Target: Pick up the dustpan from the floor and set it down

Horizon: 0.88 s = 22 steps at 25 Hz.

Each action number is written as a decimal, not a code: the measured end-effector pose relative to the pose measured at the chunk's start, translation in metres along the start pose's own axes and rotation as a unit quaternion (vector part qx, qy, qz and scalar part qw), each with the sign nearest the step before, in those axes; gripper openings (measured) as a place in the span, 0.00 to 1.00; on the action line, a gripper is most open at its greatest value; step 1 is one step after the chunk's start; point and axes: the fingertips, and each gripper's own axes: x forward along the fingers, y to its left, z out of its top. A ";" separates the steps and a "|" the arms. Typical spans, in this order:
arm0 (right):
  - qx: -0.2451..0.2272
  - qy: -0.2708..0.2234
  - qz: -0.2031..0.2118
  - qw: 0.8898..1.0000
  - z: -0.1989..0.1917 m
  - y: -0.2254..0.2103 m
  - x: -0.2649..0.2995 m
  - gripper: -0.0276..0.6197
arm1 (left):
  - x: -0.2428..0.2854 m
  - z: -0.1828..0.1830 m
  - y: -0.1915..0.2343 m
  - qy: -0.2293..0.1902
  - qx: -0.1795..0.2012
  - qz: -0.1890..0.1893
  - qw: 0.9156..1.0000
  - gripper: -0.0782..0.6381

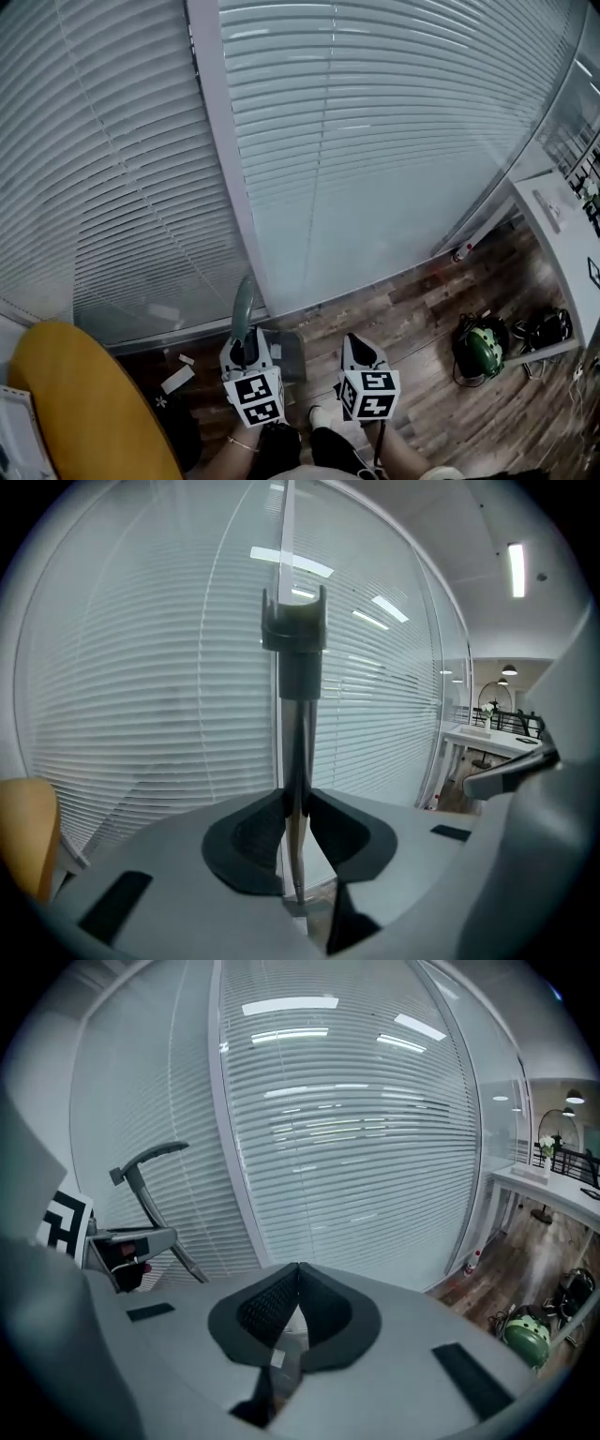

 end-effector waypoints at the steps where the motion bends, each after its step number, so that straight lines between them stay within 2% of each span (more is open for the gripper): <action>1: -0.002 -0.007 0.001 1.000 0.009 0.001 -0.004 0.09 | -0.005 0.009 0.001 -0.005 -0.004 0.004 1.000 0.24; 5: -0.014 -0.040 0.013 0.999 0.047 0.012 -0.014 0.09 | -0.021 0.033 -0.003 -0.015 -0.004 0.008 1.000 0.24; 8: -0.029 -0.058 0.024 0.998 0.064 0.023 -0.017 0.09 | -0.025 0.047 -0.014 -0.029 0.016 -0.007 0.999 0.24; 14: -0.043 -0.063 0.041 0.996 0.074 0.038 -0.027 0.09 | -0.032 0.067 -0.026 -0.048 0.038 -0.019 0.998 0.24; 22: -0.047 -0.068 0.027 0.996 0.084 0.033 -0.033 0.09 | -0.027 0.074 -0.027 -0.055 0.038 -0.029 0.997 0.24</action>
